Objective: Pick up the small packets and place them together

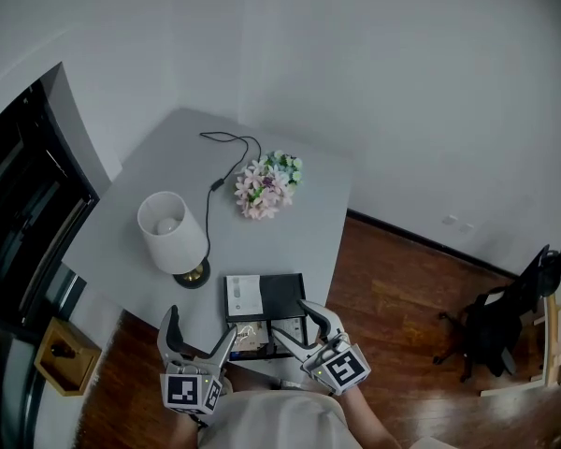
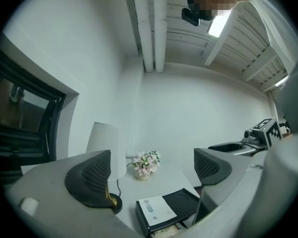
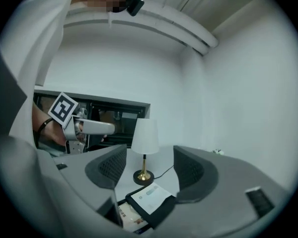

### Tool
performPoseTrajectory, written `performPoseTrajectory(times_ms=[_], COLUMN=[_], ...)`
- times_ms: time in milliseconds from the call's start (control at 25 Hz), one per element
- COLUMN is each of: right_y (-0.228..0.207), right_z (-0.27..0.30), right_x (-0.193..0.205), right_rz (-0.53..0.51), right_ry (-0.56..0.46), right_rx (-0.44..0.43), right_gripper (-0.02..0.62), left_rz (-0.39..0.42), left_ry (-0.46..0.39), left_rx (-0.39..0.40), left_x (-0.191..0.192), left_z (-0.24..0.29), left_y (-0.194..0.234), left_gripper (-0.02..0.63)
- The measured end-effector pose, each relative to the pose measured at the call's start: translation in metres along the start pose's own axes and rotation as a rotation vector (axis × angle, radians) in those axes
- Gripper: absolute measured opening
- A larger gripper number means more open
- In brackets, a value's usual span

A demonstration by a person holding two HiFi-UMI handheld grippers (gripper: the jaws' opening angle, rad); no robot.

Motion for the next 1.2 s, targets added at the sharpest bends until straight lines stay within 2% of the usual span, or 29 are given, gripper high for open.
performPoseTrajectory(times_ms=[80,200,360,520,720,840,960,1200], right_y=[0.002,0.007,0.016,0.032,0.051,0.060,0.067,0.065], right_z=[0.000,0.006,0.016,0.033,0.062,0.078,0.090,0.097], right_x=[0.003,0.013,0.037,0.080,0.172,0.209,0.230,0.270], right_rz=[0.047,0.069,0.081,0.096,0.089,0.032,-0.055,-0.246], right_ry=[-0.015,0.022,0.118,0.269,0.526,0.651,0.725,0.901], right_rx=[-0.001,-0.023,-0.087,-0.159,-0.255,-0.316,-0.348,-0.319], right_gripper=[0.307,0.305,0.287,0.265,0.264,0.265,0.265,0.262], left_rz=[-0.019,-0.005,0.003,0.023,0.005,0.002,-0.002,-0.013], left_ry=[0.014,0.033,0.012,0.023,0.045,0.056,0.063,0.072], left_rx=[0.010,0.018,-0.016,-0.032,-0.070,-0.083,-0.095,-0.119], left_x=[0.003,0.004,0.003,0.004,0.012,0.015,0.016,0.020], left_z=[-0.001,-0.001,-0.003,-0.010,-0.022,-0.028,-0.033,-0.040], left_y=[-0.002,-0.003,0.004,0.009,0.018,0.020,0.020,0.023], left_gripper=[0.488,0.486,0.486,0.486,0.486,0.477,0.468,0.468])
Point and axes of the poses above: the fingertips, and each gripper's own axes: z forward along the fingers, y to its left, x out of its underside, the point moved 2 cm from there along -z, backward along the fingers, and after that the axes turned 9 degrees about z, right-handed, at the moved point
